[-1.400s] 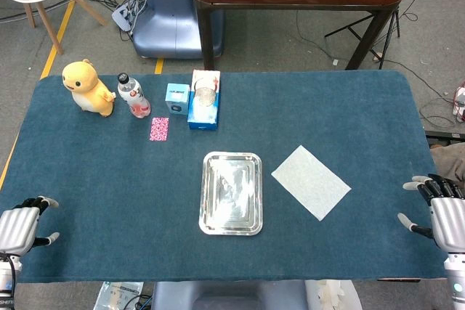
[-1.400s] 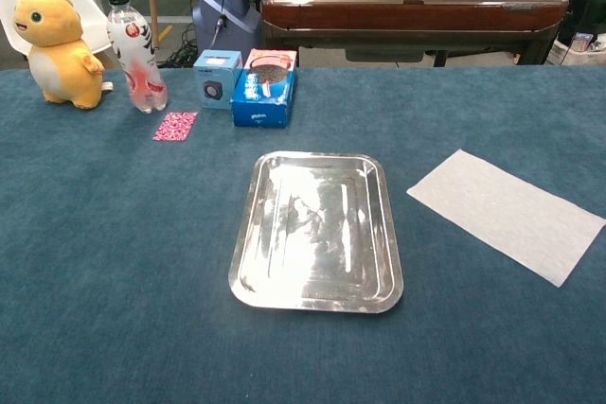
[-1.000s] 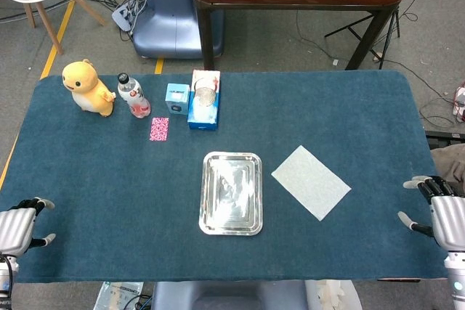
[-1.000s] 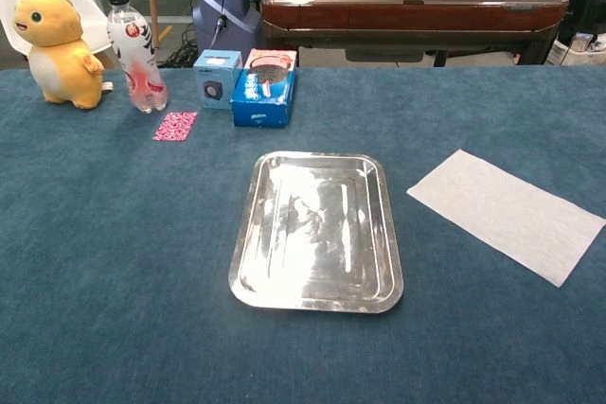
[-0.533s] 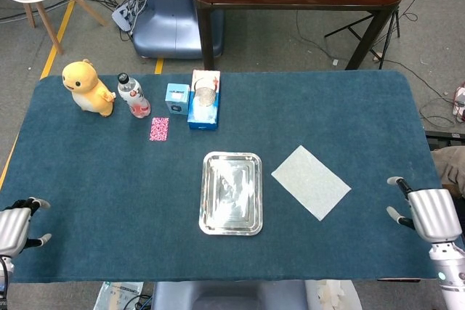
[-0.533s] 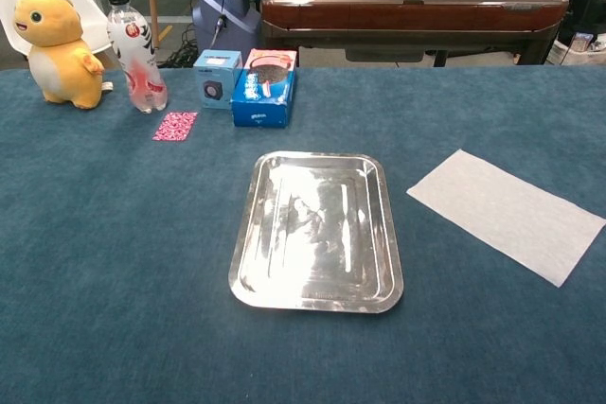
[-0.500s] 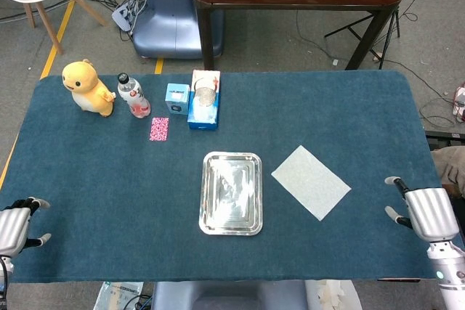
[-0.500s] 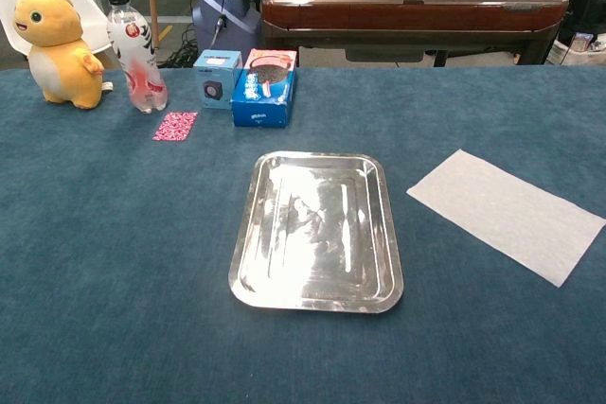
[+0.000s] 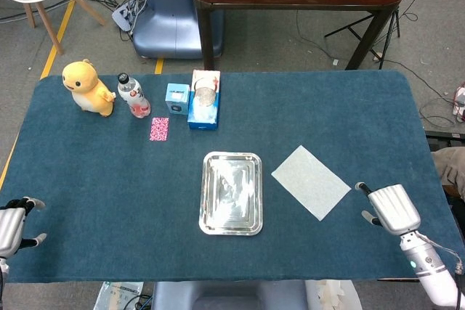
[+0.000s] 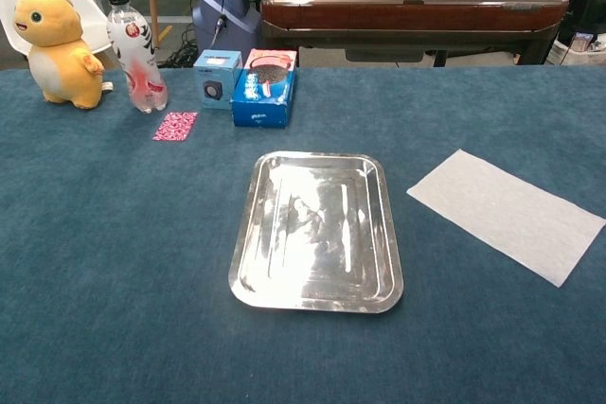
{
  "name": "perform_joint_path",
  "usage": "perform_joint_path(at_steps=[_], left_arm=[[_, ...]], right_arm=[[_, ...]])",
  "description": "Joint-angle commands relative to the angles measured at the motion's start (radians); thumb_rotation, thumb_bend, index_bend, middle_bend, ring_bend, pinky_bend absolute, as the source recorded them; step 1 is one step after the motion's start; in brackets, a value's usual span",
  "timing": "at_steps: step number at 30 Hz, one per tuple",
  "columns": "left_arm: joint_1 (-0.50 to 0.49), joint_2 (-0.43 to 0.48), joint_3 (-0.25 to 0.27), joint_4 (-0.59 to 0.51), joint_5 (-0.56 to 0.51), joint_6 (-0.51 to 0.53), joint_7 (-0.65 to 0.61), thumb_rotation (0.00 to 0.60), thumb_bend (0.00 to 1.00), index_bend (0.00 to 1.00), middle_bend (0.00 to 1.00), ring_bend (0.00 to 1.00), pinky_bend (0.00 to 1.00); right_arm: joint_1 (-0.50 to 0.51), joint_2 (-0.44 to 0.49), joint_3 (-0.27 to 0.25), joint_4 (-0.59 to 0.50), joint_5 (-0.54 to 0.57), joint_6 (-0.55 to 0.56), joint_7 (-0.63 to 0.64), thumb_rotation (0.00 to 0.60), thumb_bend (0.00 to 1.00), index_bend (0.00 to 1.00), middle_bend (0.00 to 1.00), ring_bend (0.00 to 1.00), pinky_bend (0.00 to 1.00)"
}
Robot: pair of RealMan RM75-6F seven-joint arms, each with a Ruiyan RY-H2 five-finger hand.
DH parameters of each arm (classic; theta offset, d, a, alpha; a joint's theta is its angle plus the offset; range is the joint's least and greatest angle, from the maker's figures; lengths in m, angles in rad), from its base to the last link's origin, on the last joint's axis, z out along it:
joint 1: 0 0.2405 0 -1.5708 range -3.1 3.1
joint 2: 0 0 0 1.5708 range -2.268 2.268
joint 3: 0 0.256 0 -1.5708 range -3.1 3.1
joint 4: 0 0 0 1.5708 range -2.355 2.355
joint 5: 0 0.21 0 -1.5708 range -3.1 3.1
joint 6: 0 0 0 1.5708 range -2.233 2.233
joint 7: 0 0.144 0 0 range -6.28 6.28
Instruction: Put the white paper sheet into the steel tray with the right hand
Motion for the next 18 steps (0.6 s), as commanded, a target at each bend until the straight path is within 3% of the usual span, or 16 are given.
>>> perform_joint_path(at_steps=[1,18], left_arm=[[0.004,0.004,0.001,-0.003,0.000,0.004,0.003,0.600,0.07,0.38,0.35,0.29,0.42],[0.017,0.030,-0.005,-0.034,-0.002,0.029,0.006,0.600,0.07,0.39,0.35,0.29,0.42]], right_arm=[[0.023,-0.024,-0.009,0.031,-0.007,-0.031,-0.002,0.600,0.00,0.39,1.00,1.00,1.00],[0.097,-0.141,-0.055,0.164,-0.064,-0.098,-0.019,0.600,0.00,0.39,1.00,1.00,1.00]])
